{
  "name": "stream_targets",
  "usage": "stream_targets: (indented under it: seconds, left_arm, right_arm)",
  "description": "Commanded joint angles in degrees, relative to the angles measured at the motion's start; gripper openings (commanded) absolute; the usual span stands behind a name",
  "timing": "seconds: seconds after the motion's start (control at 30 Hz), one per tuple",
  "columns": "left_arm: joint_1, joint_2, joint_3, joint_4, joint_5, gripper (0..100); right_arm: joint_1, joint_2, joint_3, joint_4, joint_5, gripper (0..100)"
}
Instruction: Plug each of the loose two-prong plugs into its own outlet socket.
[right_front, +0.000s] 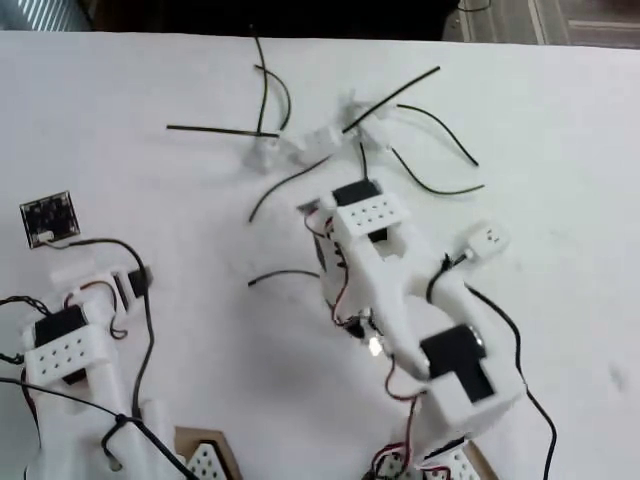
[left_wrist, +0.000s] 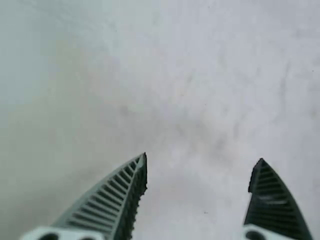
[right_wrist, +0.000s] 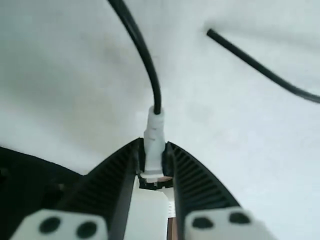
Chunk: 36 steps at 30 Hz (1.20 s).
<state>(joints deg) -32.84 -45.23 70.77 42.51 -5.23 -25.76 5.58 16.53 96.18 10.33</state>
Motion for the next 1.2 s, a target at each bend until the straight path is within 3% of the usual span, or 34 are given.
stream_targets:
  seconds: [0.0, 0.23, 0.47, 0.67, 0.9, 1.17]
  left_arm:
    - [1.1, -1.6, -1.1, -1.1, 0.2, 32]
    - [2.7, -1.7, -1.1, -1.1, 0.2, 32]
    - [6.2, -1.8, -1.1, -1.1, 0.4, 32]
    - [14.0, -1.8, -6.0, -0.3, 1.8, 32]
    - [25.2, -1.8, -17.1, 4.6, 14.6, 32]
    - [40.1, -1.8, -22.8, 8.7, 19.7, 32]
  right_arm:
    - [0.3, -13.5, -2.0, 1.5, -0.3, 1.8]
    - [0.4, -34.6, 4.0, -0.3, -0.9, 1.8]
    - [0.2, -54.5, 15.4, -10.2, -4.8, 1.8]
    - [0.0, -68.4, 29.0, -24.2, -9.2, 1.8]
    - [-7.0, -81.1, 44.4, -37.9, -11.2, 1.8]
    - [-9.5, -88.7, 50.8, -40.5, -11.3, 1.8]
